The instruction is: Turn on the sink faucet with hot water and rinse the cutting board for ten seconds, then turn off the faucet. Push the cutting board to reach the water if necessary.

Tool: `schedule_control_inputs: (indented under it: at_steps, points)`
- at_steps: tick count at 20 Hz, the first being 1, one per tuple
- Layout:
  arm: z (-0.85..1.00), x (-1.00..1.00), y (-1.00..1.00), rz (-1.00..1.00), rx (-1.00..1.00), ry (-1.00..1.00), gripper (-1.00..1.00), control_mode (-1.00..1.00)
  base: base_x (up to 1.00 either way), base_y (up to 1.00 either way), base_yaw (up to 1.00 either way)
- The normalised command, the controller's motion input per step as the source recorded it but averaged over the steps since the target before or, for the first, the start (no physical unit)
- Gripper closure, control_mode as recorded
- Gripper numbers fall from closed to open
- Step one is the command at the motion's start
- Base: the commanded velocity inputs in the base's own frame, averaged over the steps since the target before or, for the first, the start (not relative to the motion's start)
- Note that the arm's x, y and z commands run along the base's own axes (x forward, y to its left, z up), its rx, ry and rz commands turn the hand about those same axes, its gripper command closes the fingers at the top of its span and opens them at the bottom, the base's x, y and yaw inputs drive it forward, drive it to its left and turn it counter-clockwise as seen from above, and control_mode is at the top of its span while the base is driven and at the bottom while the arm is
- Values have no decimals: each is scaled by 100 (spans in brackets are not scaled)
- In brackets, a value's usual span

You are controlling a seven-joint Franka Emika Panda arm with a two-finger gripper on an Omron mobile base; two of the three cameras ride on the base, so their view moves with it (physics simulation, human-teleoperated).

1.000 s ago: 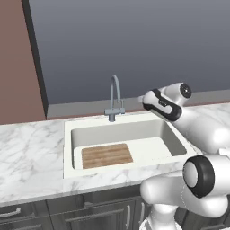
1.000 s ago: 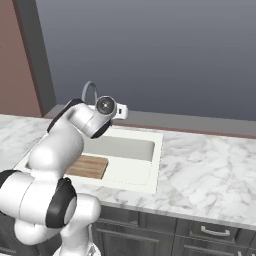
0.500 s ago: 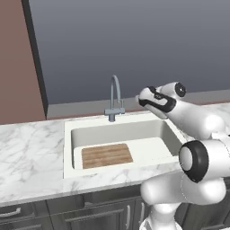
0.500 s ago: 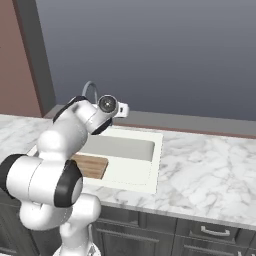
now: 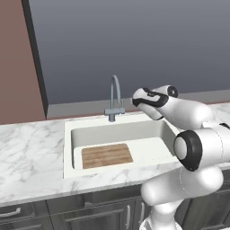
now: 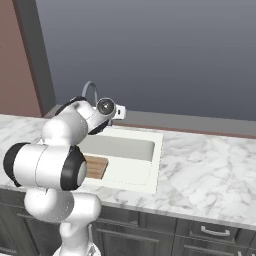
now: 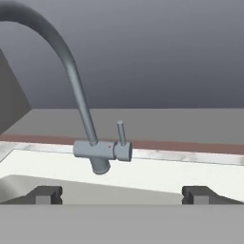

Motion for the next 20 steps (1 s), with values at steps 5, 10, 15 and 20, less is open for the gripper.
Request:
schedule_control_inputs:
  at_steps: [5, 10, 15, 20]
  points:
    - [-25, 13, 21, 0, -1, -1, -100, -100, 0, 0, 0]
    - [-8, 11, 2, 0, 0, -1, -100, -100, 0, 0, 0]
    - [0, 10, -4, 0, 0, 0, -100, -100, 0, 0, 0]
    - [0, 23, -12, 0, 0, 0, -100, -100, 0, 0, 0]
